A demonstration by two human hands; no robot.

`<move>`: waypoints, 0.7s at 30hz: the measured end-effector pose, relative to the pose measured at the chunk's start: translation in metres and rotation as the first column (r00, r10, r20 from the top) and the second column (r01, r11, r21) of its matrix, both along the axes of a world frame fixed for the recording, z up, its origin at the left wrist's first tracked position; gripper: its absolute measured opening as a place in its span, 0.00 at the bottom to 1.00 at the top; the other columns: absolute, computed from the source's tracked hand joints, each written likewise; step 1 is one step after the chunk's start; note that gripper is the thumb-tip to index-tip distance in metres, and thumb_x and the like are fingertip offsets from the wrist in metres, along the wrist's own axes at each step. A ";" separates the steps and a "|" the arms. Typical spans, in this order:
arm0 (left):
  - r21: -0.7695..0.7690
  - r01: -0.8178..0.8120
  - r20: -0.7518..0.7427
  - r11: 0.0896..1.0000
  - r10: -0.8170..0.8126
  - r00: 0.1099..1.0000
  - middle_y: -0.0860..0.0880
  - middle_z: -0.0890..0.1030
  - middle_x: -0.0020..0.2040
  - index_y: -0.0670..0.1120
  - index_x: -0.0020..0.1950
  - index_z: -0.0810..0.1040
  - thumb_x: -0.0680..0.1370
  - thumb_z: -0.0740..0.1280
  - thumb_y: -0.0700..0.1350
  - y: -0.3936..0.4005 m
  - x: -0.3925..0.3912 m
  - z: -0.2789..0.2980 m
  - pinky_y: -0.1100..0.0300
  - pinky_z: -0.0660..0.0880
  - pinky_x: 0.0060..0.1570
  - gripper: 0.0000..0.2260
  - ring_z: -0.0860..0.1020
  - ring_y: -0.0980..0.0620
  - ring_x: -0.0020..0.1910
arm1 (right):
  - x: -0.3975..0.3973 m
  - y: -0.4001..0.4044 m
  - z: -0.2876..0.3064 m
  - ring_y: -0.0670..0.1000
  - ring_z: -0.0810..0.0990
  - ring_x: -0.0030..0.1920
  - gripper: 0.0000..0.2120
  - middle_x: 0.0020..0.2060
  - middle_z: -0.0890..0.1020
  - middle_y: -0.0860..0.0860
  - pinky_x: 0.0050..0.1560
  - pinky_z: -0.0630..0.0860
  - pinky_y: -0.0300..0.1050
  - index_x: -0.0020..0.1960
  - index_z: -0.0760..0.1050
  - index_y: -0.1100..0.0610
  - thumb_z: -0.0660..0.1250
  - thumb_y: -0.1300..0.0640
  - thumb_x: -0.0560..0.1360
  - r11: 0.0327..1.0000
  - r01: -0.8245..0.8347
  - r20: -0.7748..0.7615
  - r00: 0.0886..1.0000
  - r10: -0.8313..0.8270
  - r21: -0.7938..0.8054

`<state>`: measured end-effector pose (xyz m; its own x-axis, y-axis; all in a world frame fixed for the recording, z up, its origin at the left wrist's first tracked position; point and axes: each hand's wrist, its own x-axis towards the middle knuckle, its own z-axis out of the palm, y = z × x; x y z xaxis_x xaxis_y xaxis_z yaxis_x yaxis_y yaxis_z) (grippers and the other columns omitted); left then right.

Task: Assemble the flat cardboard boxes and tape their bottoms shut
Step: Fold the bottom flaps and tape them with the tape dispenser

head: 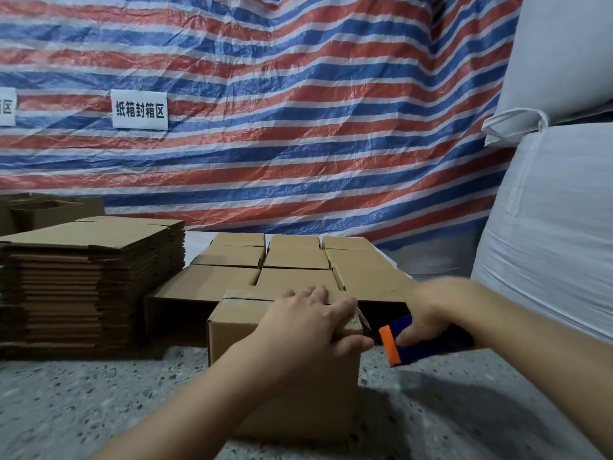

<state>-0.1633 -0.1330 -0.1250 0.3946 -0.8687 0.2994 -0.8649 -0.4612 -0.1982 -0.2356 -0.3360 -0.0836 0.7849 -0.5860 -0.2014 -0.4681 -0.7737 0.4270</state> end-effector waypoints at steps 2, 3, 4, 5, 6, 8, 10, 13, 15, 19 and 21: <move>-0.016 0.009 0.000 1.000 -0.009 1.000 0.46 0.72 0.67 0.57 0.76 0.60 0.74 0.45 0.72 0.000 0.000 0.000 0.49 0.68 0.66 0.34 0.70 0.46 0.67 | 0.000 -0.012 -0.030 0.47 0.74 0.38 0.29 0.42 0.79 0.46 0.34 0.68 0.43 0.53 0.78 0.52 0.62 0.27 0.73 0.998 -0.056 0.191 0.980 0.055 0.001; -0.023 0.013 -0.003 1.000 -0.013 1.000 0.45 0.72 0.66 0.57 0.76 0.60 0.74 0.44 0.72 0.000 0.001 0.000 0.49 0.68 0.65 0.34 0.70 0.46 0.67 | 0.001 -0.016 -0.046 0.47 0.76 0.39 0.29 0.43 0.80 0.47 0.34 0.69 0.42 0.52 0.79 0.52 0.61 0.27 0.74 0.998 -0.066 0.284 0.957 0.059 0.015; -0.027 0.016 -0.007 1.000 -0.016 1.000 0.45 0.72 0.67 0.57 0.76 0.60 0.73 0.44 0.72 0.001 0.001 0.000 0.49 0.68 0.66 0.35 0.70 0.46 0.68 | 0.002 -0.020 -0.061 0.47 0.78 0.40 0.28 0.42 0.80 0.47 0.35 0.72 0.42 0.49 0.78 0.51 0.61 0.27 0.74 0.997 -0.073 0.362 0.931 0.057 0.030; -0.029 0.019 -0.008 0.999 -0.020 1.000 0.45 0.72 0.67 0.57 0.76 0.60 0.73 0.43 0.73 0.001 0.002 -0.001 0.49 0.67 0.66 0.36 0.69 0.46 0.68 | 0.002 -0.022 -0.075 0.48 0.79 0.40 0.27 0.39 0.79 0.47 0.38 0.76 0.43 0.46 0.75 0.51 0.61 0.27 0.73 0.997 -0.073 0.419 0.906 0.053 0.033; -0.034 0.023 -0.007 0.999 -0.023 1.000 0.45 0.72 0.67 0.57 0.76 0.60 0.72 0.42 0.73 0.001 0.002 -0.001 0.49 0.67 0.66 0.36 0.69 0.46 0.68 | 0.001 -0.024 -0.088 0.48 0.79 0.40 0.27 0.37 0.77 0.46 0.40 0.78 0.44 0.44 0.73 0.50 0.60 0.26 0.73 0.997 -0.067 0.462 0.886 0.046 0.028; -0.049 0.031 -0.011 0.998 -0.032 0.999 0.45 0.72 0.67 0.57 0.75 0.60 0.72 0.41 0.73 0.000 0.003 -0.003 0.48 0.67 0.66 0.37 0.69 0.46 0.68 | -0.001 -0.026 -0.110 0.48 0.79 0.40 0.27 0.37 0.76 0.45 0.39 0.77 0.43 0.46 0.73 0.49 0.59 0.25 0.73 0.998 -0.058 0.518 0.855 0.030 0.037; -0.058 0.042 -0.021 0.997 -0.043 0.999 0.45 0.72 0.68 0.58 0.75 0.60 0.71 0.39 0.73 0.000 0.005 -0.005 0.48 0.67 0.66 0.38 0.68 0.46 0.69 | -0.004 -0.027 -0.129 0.48 0.79 0.42 0.29 0.41 0.79 0.46 0.38 0.74 0.43 0.51 0.75 0.49 0.58 0.25 0.73 0.996 -0.073 0.547 0.836 0.038 0.042; -0.070 0.051 -0.018 0.996 -0.052 0.998 0.46 0.73 0.66 0.58 0.75 0.60 0.69 0.36 0.74 0.001 0.006 -0.006 0.48 0.68 0.65 0.40 0.70 0.47 0.67 | -0.007 -0.028 -0.141 0.48 0.81 0.43 0.32 0.43 0.82 0.47 0.39 0.74 0.43 0.52 0.75 0.50 0.52 0.23 0.73 0.997 -0.045 0.558 0.830 0.001 0.065; -0.069 0.049 -0.016 0.996 -0.051 0.999 0.46 0.73 0.65 0.58 0.75 0.60 0.69 0.36 0.75 0.001 0.006 -0.006 0.49 0.68 0.64 0.40 0.70 0.47 0.67 | -0.008 -0.023 -0.131 0.50 0.81 0.45 0.37 0.43 0.82 0.48 0.46 0.76 0.47 0.48 0.76 0.50 0.42 0.21 0.72 0.996 0.007 0.519 0.853 -0.050 0.085; -0.046 0.031 -0.018 0.998 -0.032 0.999 0.45 0.72 0.67 0.58 0.75 0.59 0.72 0.40 0.73 -0.001 0.005 -0.005 0.48 0.67 0.65 0.37 0.69 0.46 0.68 | -0.006 -0.001 -0.082 0.52 0.82 0.42 0.48 0.38 0.83 0.51 0.49 0.79 0.52 0.42 0.78 0.53 0.31 0.21 0.65 0.970 -0.106 0.708 0.701 -0.085 0.221; -0.022 0.014 -0.010 1.000 -0.014 1.000 0.44 0.71 0.69 0.57 0.76 0.59 0.74 0.43 0.72 -0.002 0.005 -0.005 0.48 0.66 0.67 0.35 0.68 0.45 0.69 | -0.004 0.006 -0.066 0.52 0.83 0.40 0.46 0.37 0.84 0.52 0.45 0.79 0.51 0.43 0.81 0.56 0.37 0.23 0.71 0.777 -0.268 0.751 0.555 -0.358 0.569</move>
<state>-0.1582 -0.1355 -0.1298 0.3858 -0.8673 0.3146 -0.8730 -0.4535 -0.1793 -0.2396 -0.3300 -0.1500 0.7511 -0.6327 0.1886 -0.3884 -0.6545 -0.6487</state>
